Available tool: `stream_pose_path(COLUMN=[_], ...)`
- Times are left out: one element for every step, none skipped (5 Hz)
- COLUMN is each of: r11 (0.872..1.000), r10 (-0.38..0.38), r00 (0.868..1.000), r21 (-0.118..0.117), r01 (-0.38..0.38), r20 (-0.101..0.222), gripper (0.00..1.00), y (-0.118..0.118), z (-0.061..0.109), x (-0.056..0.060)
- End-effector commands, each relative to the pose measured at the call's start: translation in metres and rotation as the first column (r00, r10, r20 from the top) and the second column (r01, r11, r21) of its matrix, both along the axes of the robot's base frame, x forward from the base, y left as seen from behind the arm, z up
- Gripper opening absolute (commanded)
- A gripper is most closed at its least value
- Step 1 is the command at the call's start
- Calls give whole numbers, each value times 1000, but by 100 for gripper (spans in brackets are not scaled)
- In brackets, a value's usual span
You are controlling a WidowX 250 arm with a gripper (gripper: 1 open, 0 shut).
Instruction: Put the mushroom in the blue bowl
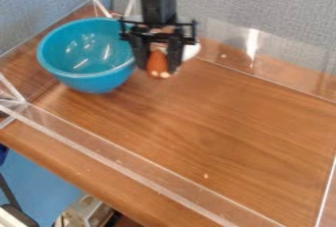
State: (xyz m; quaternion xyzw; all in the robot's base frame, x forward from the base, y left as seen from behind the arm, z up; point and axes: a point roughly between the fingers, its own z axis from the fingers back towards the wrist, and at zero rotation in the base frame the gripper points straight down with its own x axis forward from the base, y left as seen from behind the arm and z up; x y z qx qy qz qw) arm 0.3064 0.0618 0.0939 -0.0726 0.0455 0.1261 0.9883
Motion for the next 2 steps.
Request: stream_pose_path(r11=[997, 986], r10=[73, 163], r00=[995, 985], r21=[20, 17], r01=[-75, -164], r20=[60, 58], gripper=[0, 0], y=[35, 59], z=[16, 8], x=[3, 7])
